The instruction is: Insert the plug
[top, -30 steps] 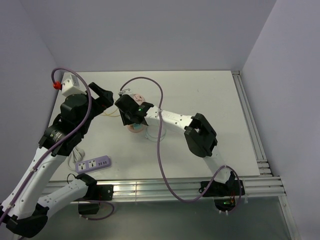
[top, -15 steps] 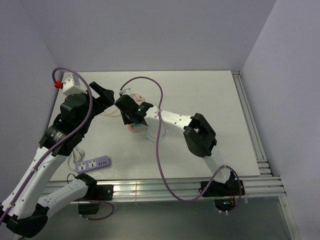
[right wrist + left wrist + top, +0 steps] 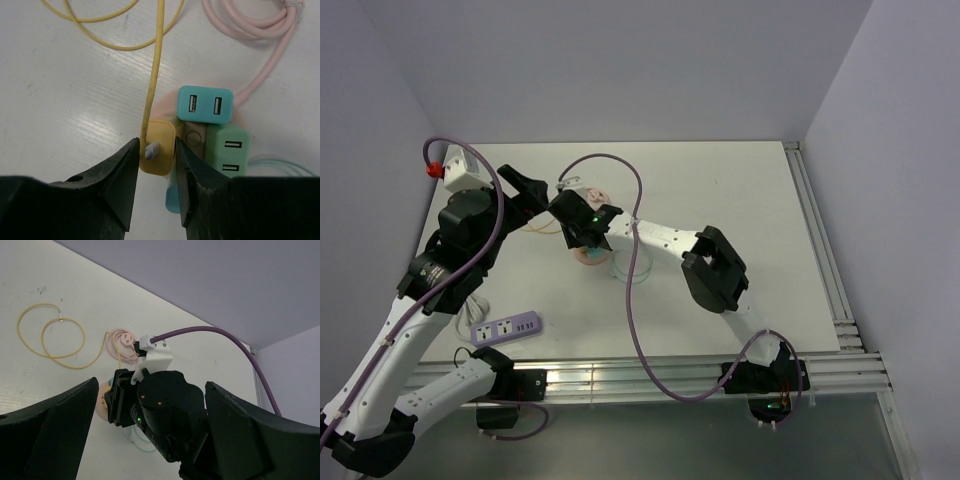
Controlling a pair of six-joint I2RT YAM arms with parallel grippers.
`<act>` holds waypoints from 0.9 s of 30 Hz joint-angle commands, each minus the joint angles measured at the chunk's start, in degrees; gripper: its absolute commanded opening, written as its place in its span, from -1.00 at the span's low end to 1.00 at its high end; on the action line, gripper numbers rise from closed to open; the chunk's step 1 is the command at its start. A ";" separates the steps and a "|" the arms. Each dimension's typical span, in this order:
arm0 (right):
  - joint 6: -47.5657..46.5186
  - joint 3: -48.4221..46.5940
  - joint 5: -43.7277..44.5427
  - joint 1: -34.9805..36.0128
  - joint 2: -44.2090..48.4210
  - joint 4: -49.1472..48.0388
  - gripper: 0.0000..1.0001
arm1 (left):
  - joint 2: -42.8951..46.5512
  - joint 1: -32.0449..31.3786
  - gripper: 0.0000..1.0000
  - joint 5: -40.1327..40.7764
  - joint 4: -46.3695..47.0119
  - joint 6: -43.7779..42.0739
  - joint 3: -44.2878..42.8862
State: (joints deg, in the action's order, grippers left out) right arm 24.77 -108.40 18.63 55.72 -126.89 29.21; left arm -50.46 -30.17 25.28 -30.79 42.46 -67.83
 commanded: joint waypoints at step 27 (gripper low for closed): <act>-0.17 0.21 -2.46 -1.50 -0.99 -1.88 0.02 | 1.94 0.29 0.83 -1.37 2.48 -1.94 0.77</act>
State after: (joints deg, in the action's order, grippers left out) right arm 24.80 -108.27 15.75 54.50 -127.17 27.94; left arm -49.84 -30.17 24.67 -30.59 41.30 -67.09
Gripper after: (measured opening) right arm 0.514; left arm 0.917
